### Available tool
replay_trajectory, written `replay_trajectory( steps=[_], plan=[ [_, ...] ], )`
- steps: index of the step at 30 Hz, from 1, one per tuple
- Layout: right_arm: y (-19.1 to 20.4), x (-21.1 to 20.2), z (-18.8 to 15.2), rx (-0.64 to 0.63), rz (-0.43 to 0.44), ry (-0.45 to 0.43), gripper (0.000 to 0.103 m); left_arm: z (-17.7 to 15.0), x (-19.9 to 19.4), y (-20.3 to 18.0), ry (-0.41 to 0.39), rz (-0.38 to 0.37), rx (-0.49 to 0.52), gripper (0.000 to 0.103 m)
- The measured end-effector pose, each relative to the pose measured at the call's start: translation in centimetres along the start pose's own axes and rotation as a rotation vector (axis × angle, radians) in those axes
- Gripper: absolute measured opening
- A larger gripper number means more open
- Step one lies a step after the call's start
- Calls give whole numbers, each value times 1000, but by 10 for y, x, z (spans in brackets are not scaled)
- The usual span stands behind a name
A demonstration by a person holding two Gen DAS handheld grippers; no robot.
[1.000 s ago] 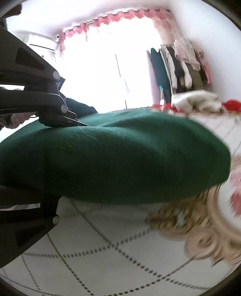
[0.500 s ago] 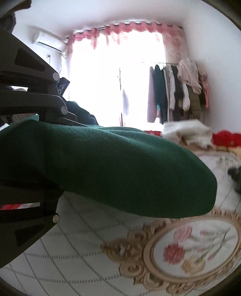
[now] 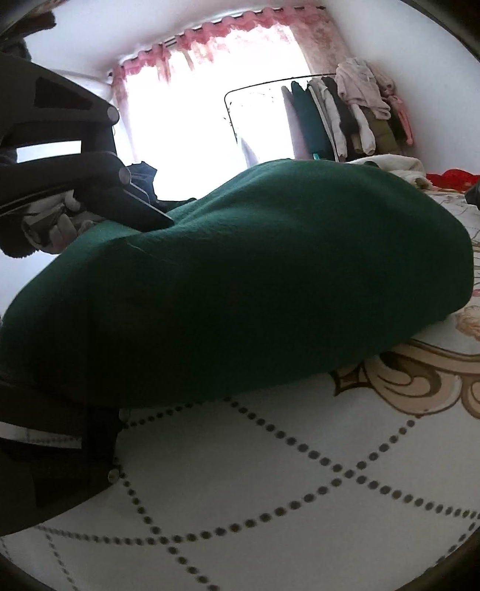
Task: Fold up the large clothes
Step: 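Lift the folded jacket with both grippers and carry it over the sheet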
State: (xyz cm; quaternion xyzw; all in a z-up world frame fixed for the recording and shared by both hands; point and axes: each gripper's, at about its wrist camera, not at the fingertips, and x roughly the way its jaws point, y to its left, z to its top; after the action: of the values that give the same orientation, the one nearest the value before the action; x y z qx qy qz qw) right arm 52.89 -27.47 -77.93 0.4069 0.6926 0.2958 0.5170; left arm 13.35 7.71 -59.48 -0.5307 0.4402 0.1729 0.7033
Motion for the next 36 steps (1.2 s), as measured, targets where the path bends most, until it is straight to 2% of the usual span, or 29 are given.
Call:
replay_trajectory(
  steps=[3,7,9,10,11,13,15,17,18,19,20,22,25,27,30,36],
  plan=[
    [-8,8,6,3,7,-4,71,2,-7,2,15,-5,-6,84],
    [-14,12,12,23,19,-8,72,-3,-23,22,-4,-42,-60,86],
    [-17,16,15,25,35,12,73,-4,-19,26,-6,-76,-72,92],
    [-22,19,17,31,55,23,73,-3,-16,25,-5,-90,-65,101],
    [-23,23,18,36,70,33,73,-1,-9,20,-3,-106,-44,103],
    [-24,35,23,39,101,54,73,4,1,10,3,-105,-18,103],
    [-26,48,28,43,121,73,73,8,10,1,-6,-70,-7,103],
    [-28,53,29,53,137,93,73,9,8,-4,-44,-99,-22,103],
    [-28,56,30,59,141,105,73,10,7,-6,-54,-111,-22,97],
    [-29,55,29,59,142,113,73,10,4,-10,-66,-130,-19,83],
    [-31,49,26,57,143,110,73,11,4,-13,-69,-128,-14,42],
    [-22,47,23,12,135,68,52,13,-4,-22,-104,-117,12,26],
    [-11,45,16,9,130,-5,40,20,-26,-46,-150,-119,62,19],
    [6,46,13,0,126,-34,38,24,-42,-62,-172,-113,94,17],
    [36,38,11,-22,167,-63,37,31,-62,-81,-183,-120,123,16],
    [106,21,30,-93,212,-94,37,51,-92,-138,-180,-132,169,16]
  ],
)
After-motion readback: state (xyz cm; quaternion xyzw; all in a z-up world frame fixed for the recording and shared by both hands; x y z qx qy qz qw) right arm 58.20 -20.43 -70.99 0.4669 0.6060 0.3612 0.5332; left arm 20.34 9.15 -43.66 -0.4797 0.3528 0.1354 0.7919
